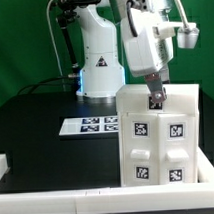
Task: Assemble cabinet
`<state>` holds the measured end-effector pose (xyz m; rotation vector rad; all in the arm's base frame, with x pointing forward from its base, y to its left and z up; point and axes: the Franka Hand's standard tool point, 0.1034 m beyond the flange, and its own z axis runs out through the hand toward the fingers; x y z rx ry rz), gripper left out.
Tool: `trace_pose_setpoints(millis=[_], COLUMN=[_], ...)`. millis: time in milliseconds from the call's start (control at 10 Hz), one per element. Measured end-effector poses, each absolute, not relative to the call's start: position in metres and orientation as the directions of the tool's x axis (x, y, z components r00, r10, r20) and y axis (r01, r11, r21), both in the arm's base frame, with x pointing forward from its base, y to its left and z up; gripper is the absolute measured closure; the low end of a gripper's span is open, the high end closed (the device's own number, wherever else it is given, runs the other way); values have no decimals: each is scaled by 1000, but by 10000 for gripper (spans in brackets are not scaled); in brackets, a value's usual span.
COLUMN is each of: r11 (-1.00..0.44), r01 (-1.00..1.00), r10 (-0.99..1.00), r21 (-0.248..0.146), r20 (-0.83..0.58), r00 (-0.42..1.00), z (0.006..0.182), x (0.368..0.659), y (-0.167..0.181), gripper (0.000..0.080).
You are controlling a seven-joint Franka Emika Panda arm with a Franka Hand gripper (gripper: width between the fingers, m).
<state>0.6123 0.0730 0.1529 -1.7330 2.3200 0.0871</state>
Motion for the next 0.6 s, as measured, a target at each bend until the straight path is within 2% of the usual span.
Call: trace_pose_setpoints(millis=[100, 200, 400, 600], r11=[277, 266, 260, 248], r01=[-955, -957, -956, -960], r10=[-941, -943, -941, -944], r21=[-105, -114, -133, -132], r20=[-230, -239, -258, -255], r00=[-247, -233, -219, -209], z=[156, 164, 176, 173], x=[613, 614, 618, 617], y=[73, 74, 76, 77], gripper=[54, 11, 3, 2])
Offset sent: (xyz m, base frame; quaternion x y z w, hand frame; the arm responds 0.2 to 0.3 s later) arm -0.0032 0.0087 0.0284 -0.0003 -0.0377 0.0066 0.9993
